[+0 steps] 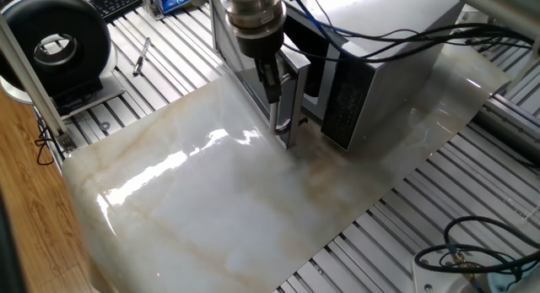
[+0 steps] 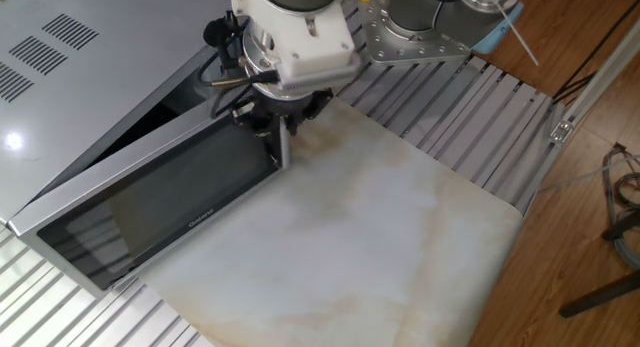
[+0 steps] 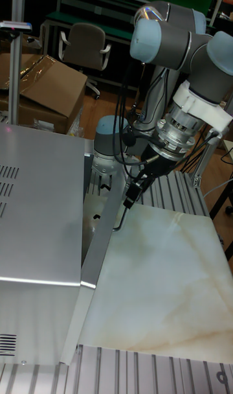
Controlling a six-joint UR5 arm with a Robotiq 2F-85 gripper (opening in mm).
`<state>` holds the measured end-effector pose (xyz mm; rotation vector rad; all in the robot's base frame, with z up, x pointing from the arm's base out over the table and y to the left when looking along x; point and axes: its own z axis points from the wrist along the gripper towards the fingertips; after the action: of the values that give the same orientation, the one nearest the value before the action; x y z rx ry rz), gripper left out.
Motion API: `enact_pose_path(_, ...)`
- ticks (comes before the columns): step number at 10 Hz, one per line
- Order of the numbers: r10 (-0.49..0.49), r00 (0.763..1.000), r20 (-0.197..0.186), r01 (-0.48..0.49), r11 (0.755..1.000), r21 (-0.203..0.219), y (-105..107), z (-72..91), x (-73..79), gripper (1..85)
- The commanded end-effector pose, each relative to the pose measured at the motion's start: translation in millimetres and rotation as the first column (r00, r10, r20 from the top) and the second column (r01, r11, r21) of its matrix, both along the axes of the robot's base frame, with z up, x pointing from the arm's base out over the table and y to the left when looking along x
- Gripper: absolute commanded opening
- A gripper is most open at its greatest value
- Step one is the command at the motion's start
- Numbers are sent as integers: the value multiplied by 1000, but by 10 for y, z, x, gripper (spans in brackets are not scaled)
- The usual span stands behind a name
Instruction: Open the microwave door
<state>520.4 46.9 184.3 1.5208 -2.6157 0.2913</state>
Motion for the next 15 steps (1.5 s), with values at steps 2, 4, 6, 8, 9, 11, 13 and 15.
enact_pose_path(2, 10, 1000, -7, -10, 1000, 11, 94, 26, -3, 550)
enact_pose_path(4, -20, 1000, -4, 21, 999, 29, 262, 100, 12, 547)
enact_pose_path(6, -69, 998, -11, 70, 996, 58, 437, 208, 11, 510)
enact_pose_path(8, -126, 992, -6, 126, 991, 54, 518, 291, 16, 423)
enact_pose_path(9, -144, 990, -4, 144, 988, 46, 534, 354, 30, 410)
enact_pose_path(11, -200, 980, 8, 200, 980, 11, 413, 492, 89, 300)
enact_pose_path(13, -333, 942, 44, 335, 941, -39, 218, 580, 126, 10)
enact_pose_path(15, -463, 885, 43, 462, 886, 37, 272, 614, 172, 10)
